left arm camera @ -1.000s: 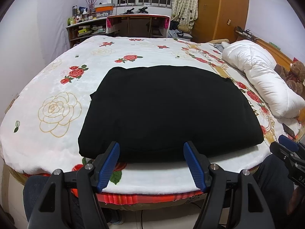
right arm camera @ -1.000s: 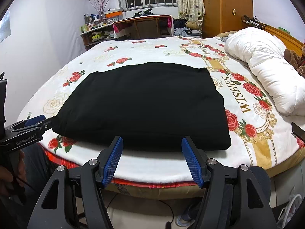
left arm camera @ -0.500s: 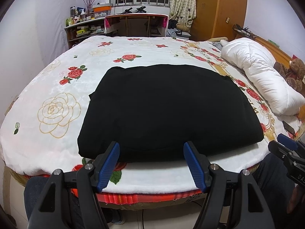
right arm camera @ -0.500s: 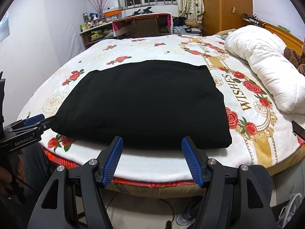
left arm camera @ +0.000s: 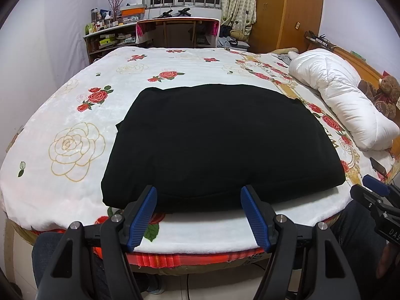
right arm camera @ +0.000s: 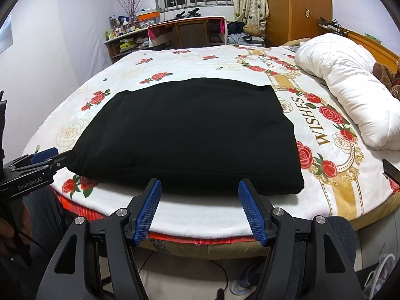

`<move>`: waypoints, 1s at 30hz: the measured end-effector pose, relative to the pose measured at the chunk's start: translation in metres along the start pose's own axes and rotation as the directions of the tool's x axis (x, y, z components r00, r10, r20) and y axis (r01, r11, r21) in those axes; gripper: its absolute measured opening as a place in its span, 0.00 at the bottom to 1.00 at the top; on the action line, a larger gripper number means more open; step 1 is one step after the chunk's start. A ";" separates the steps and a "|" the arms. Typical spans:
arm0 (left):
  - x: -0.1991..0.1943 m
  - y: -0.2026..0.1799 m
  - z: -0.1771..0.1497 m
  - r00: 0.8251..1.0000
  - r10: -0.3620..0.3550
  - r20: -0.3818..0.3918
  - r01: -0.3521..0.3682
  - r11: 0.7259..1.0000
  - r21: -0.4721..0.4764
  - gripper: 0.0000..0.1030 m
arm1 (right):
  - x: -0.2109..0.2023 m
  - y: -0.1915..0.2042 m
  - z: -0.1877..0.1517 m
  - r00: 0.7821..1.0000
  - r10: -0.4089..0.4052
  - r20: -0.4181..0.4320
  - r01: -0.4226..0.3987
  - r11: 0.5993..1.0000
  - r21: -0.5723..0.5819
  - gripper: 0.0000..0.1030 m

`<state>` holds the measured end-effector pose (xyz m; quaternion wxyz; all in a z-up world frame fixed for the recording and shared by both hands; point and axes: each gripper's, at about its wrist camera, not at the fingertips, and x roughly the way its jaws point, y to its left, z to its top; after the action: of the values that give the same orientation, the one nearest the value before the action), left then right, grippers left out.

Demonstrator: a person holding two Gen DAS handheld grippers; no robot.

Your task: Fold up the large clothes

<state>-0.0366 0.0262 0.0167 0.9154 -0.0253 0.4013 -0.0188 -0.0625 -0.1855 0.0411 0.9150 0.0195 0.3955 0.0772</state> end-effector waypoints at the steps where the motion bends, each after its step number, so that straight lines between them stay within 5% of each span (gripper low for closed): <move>1: 0.000 0.001 0.000 1.000 -0.002 0.000 0.002 1.000 -0.002 0.70 | 0.000 0.000 0.000 1.000 0.000 0.000 0.000 1.000 0.000 0.63; 30: 0.002 0.005 0.003 0.999 -0.050 -0.020 0.049 0.998 -0.032 0.70 | 0.004 -0.003 -0.001 1.000 0.002 -0.013 -0.002 1.000 -0.008 0.63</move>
<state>-0.0333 0.0314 0.0173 0.9099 -0.0492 0.4104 -0.0355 -0.0603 -0.1882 0.0370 0.9123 0.0158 0.4013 0.0799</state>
